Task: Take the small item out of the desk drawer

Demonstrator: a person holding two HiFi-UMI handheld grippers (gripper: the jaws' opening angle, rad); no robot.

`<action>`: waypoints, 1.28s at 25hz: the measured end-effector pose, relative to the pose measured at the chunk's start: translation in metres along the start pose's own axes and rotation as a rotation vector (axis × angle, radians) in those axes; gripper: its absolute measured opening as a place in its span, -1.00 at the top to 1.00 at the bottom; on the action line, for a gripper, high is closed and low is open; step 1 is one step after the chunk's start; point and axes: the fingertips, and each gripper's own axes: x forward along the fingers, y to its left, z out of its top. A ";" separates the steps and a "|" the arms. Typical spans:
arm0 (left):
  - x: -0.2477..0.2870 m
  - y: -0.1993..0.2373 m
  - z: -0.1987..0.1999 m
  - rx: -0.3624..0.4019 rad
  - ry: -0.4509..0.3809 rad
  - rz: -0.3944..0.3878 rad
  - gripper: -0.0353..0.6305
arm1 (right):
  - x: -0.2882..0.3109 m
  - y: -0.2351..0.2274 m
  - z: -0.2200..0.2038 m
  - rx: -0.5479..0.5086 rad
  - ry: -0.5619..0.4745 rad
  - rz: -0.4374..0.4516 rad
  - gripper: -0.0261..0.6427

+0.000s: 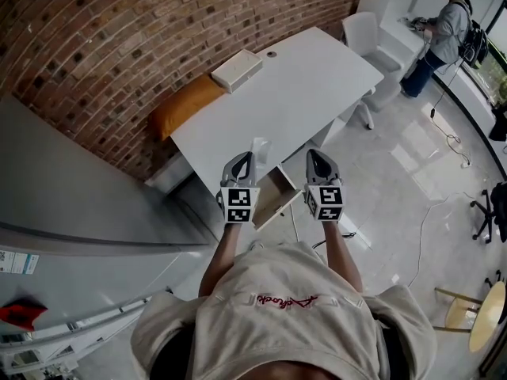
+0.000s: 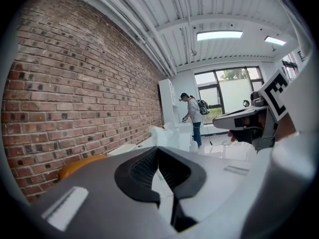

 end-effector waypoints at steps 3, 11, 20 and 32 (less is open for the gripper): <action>0.001 0.001 0.001 -0.002 -0.002 0.001 0.87 | 0.001 0.000 0.000 0.003 0.003 -0.001 0.89; 0.005 0.006 0.002 -0.007 -0.008 0.007 0.87 | 0.006 -0.002 0.001 0.006 -0.006 -0.007 0.89; 0.006 0.008 0.003 -0.016 -0.008 0.010 0.87 | 0.008 -0.003 0.000 -0.002 0.000 -0.008 0.89; 0.009 0.008 0.003 -0.019 -0.009 0.000 0.87 | 0.008 -0.008 -0.003 -0.002 0.012 -0.018 0.89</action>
